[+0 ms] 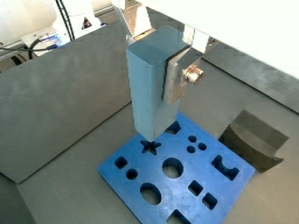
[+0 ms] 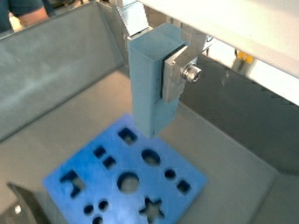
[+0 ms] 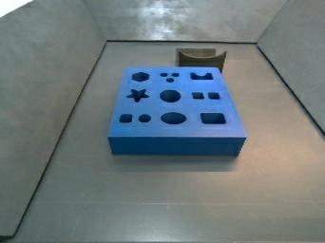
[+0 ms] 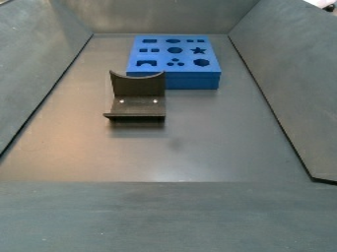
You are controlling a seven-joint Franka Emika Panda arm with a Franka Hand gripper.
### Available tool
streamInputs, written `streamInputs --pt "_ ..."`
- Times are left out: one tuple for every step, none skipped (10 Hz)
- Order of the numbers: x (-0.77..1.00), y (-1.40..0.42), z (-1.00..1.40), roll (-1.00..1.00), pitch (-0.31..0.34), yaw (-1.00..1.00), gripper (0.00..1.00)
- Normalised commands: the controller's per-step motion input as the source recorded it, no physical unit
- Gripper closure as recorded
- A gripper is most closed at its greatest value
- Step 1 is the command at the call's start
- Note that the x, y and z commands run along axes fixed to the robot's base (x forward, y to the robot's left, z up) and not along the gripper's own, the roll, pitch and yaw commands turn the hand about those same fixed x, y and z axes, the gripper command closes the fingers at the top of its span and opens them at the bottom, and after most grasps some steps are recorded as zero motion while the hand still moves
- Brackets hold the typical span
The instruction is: Insert the rectangle object.
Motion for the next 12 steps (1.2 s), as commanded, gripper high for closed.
streamInputs --pt "-0.55 0.78 -0.59 -0.18 -0.095 -0.27 1.00" --pt "-0.42 0.59 -0.32 -0.21 -0.180 -0.17 1.00" --pt "-0.35 0.43 -0.14 -0.22 -0.170 -0.11 1.00" --pt "-0.22 0.20 -0.04 -0.20 -0.143 -0.06 1.00" --pt "0.54 -0.69 0.72 0.09 0.208 0.06 1.00" --pt "0.57 -0.63 0.63 0.18 0.336 0.08 1.00" --pt "0.49 -0.49 0.47 0.21 0.381 0.08 1.00" --pt "0.34 -0.25 0.19 0.18 0.315 0.04 1.00" --pt "0.20 -0.16 0.13 0.14 0.220 0.03 1.00" --pt "-0.07 0.00 0.00 0.00 0.000 0.00 1.00" --pt "0.00 0.00 -0.05 0.00 0.000 -0.37 1.00" --pt "0.20 0.01 -0.18 0.00 0.000 -0.87 1.00"
